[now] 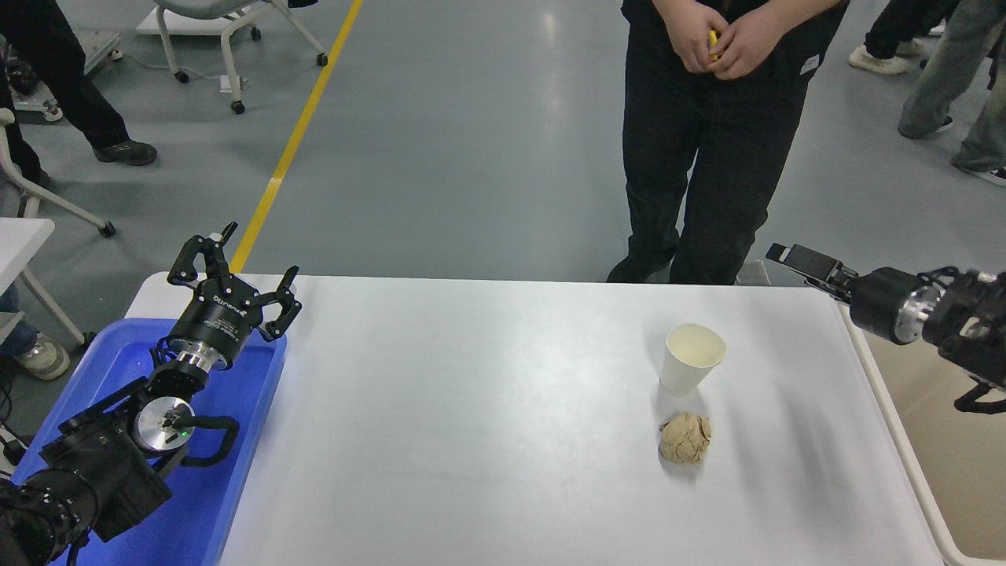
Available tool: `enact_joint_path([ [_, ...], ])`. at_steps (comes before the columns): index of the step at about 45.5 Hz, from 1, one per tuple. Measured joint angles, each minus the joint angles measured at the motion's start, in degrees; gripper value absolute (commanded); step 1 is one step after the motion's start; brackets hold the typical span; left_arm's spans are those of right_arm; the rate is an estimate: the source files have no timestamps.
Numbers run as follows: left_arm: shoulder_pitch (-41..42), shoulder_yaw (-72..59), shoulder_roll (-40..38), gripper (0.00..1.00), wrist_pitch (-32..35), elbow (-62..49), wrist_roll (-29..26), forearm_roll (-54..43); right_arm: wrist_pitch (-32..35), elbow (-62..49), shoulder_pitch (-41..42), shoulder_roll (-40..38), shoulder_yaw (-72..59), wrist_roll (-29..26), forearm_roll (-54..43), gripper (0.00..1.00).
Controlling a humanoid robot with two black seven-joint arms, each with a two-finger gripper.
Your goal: Dispose of the paper cup in the dustbin
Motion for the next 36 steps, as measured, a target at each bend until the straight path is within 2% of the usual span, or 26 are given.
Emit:
enact_joint_path([
  [15, 0.0, 0.0, 0.0, 1.0, 0.0, 0.0, 0.0, 0.0, 0.0, 2.8, 6.1, 2.6, -7.3, 0.0, -5.3, 0.99],
  [36, 0.0, 0.0, 0.0, 1.0, 0.0, 0.0, 0.0, 0.0, -0.4, -2.0, 5.2, 11.0, -14.1, -0.4, -6.5, 0.99],
])
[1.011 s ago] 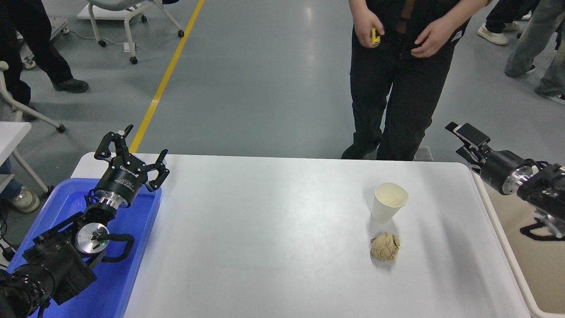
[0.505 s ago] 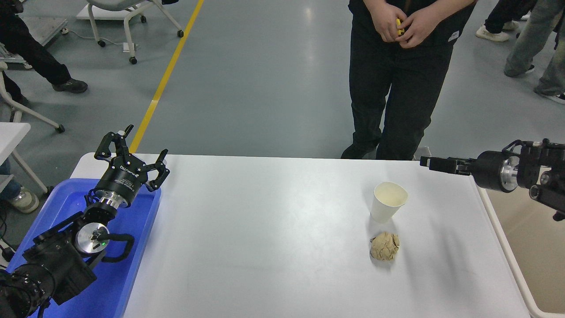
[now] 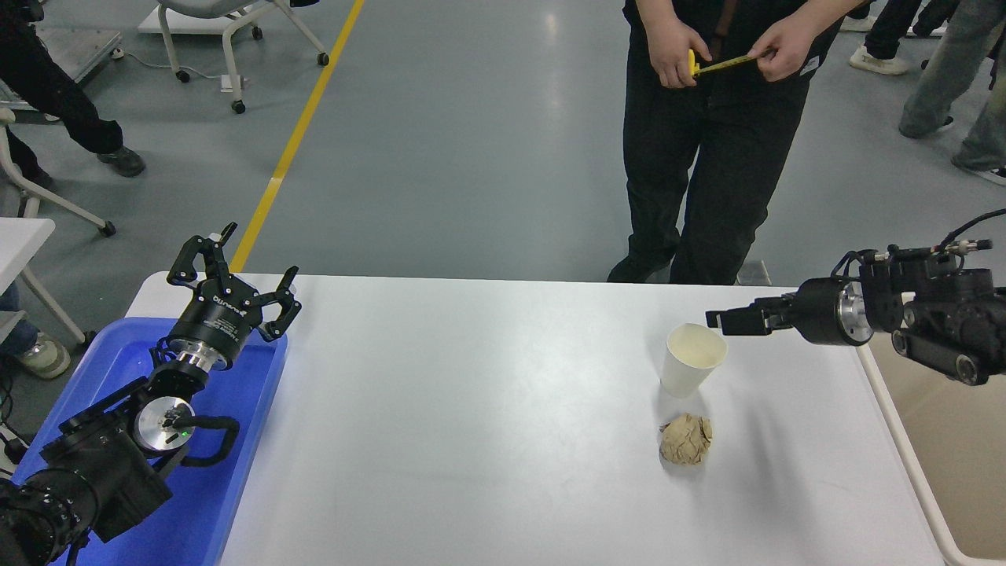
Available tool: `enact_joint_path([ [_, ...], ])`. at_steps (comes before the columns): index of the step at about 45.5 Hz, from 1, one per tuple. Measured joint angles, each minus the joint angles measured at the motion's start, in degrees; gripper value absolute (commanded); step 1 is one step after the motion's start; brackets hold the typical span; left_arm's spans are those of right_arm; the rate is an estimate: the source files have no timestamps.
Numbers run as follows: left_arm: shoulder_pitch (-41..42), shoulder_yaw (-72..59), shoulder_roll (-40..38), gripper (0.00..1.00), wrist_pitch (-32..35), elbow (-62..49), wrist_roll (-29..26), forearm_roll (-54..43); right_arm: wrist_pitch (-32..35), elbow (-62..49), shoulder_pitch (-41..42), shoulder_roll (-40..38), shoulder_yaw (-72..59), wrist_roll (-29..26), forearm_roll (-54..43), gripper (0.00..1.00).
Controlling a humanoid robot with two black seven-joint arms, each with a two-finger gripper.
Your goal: Dispose of the paper cup in the dustbin
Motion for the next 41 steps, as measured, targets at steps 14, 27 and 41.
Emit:
enact_joint_path([
  [14, 0.0, 0.0, 0.0, 1.0, 0.0, 0.0, 0.0, 0.0, 0.4, -5.1, -3.0, 4.9, -1.1, -7.4, 1.9, 0.99],
  [27, 0.0, 0.0, 0.0, 1.0, 0.0, 0.0, 0.0, 0.0, 0.6, -6.5, -5.0, 6.6, -1.4, -12.8, 2.6, 0.99],
  [41, 0.0, 0.0, 0.0, 1.0, 0.0, 0.0, 0.0, 0.0, 0.6, -6.8, -6.1, 7.2, -1.4, -14.0, 2.8, 0.95],
])
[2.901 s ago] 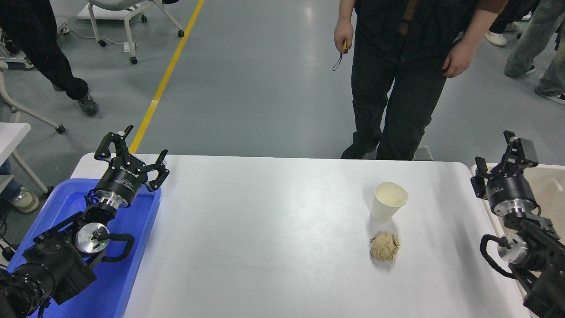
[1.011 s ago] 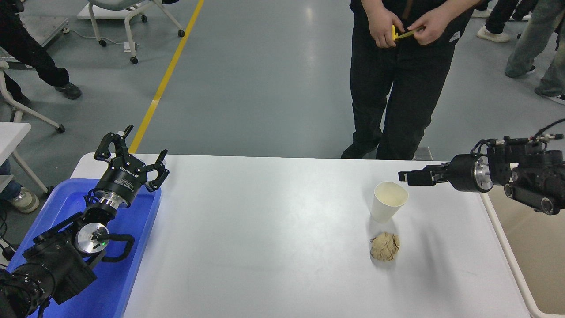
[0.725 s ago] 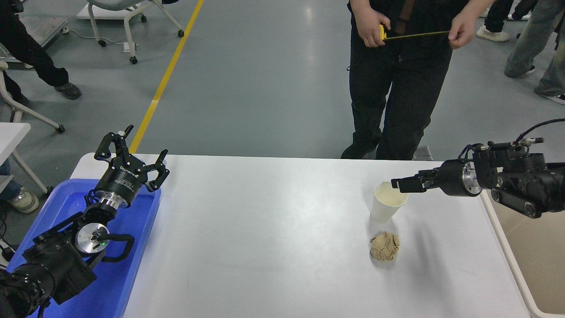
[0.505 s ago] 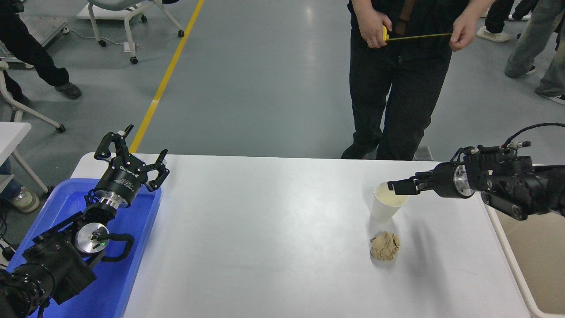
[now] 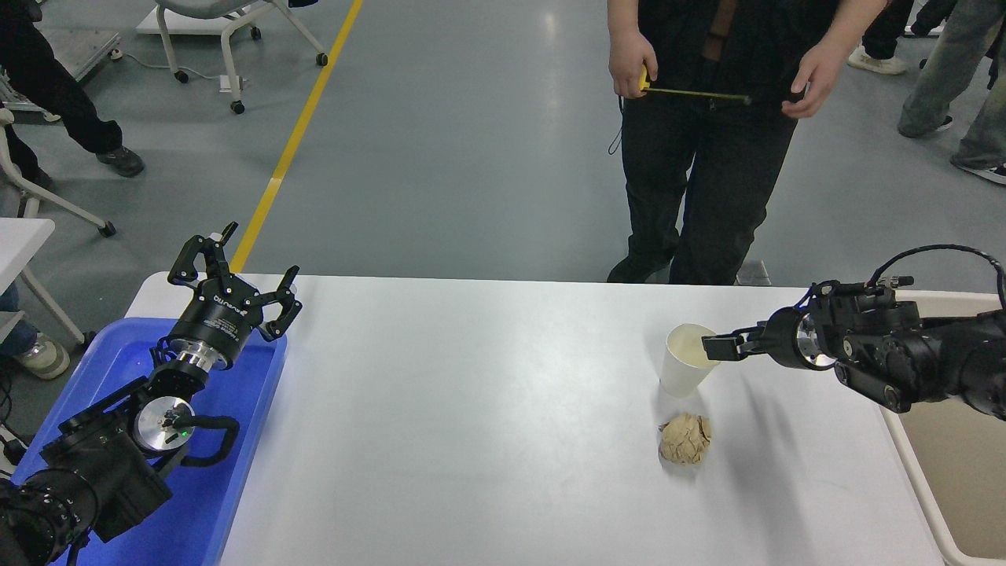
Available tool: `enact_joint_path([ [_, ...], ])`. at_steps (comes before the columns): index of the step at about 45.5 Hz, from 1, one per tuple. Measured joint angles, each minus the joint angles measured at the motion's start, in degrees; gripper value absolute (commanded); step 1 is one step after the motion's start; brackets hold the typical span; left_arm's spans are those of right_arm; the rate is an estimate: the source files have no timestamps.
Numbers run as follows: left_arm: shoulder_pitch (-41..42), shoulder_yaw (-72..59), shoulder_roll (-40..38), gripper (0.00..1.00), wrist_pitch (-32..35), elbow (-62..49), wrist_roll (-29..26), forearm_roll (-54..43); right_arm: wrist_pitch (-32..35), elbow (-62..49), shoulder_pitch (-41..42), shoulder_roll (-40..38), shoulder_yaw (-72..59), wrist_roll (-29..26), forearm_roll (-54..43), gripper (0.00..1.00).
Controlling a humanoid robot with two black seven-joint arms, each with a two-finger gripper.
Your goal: Dispose of the paper cup in the dustbin
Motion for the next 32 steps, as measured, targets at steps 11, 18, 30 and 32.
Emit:
enact_joint_path([
  [11, 0.0, 0.0, 0.0, 1.0, 0.0, 0.0, 0.0, 0.0, -0.1, 0.0, -0.3, 0.5, 0.2, -0.2, 0.1, 0.8],
  [18, 0.0, 0.0, 0.0, 1.0, 0.0, 0.0, 0.0, 0.0, -0.1, 0.1, -0.6, 1.0, 0.3, -0.2, 0.1, 0.57],
  [30, 0.0, 0.0, 0.0, 1.0, 0.0, 0.0, 0.0, 0.0, -0.1, 0.1, -0.9, 1.4, 0.3, -0.1, 0.1, 0.12],
  [32, 0.0, 0.0, 0.0, 1.0, 0.0, 0.0, 0.0, 0.0, 0.0, 0.1, -1.0, 1.4, 0.2, -0.1, 0.1, 0.04],
])
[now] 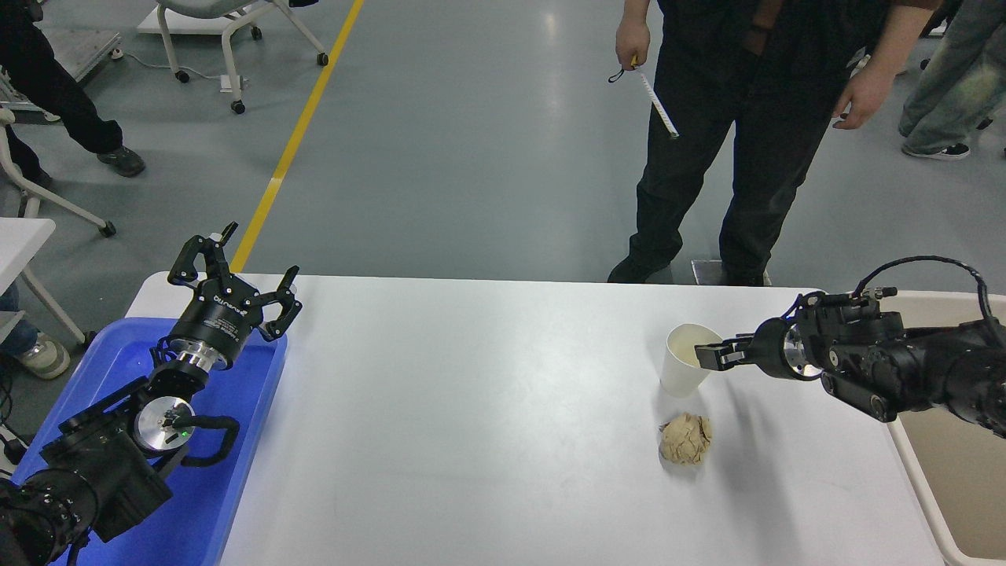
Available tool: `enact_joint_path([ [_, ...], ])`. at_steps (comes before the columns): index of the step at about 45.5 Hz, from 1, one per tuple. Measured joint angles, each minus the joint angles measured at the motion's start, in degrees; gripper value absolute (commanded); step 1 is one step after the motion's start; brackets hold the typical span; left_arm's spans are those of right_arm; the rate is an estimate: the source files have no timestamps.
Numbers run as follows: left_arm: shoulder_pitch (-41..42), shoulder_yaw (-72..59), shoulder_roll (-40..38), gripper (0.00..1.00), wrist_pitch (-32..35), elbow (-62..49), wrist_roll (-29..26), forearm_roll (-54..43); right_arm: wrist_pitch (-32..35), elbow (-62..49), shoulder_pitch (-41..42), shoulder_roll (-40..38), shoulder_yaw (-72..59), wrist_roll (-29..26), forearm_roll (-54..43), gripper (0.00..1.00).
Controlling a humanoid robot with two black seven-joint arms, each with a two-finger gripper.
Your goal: Dispose of the paper cup in the dustbin
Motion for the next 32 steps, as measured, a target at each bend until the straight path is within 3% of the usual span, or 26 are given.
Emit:
enact_joint_path([
  [2, 0.0, 0.0, 0.0, 1.0, 0.0, 0.0, 0.0, 0.0, 0.0, 0.0, 0.0, 0.0, 0.0, 0.0, 0.0, 0.0],
  [32, 0.0, 0.0, 0.0, 1.0, 0.0, 0.0, 0.0, 0.0, 0.1, 0.1, -0.3, -0.2, 0.4, 1.3, 0.0, 0.0],
])
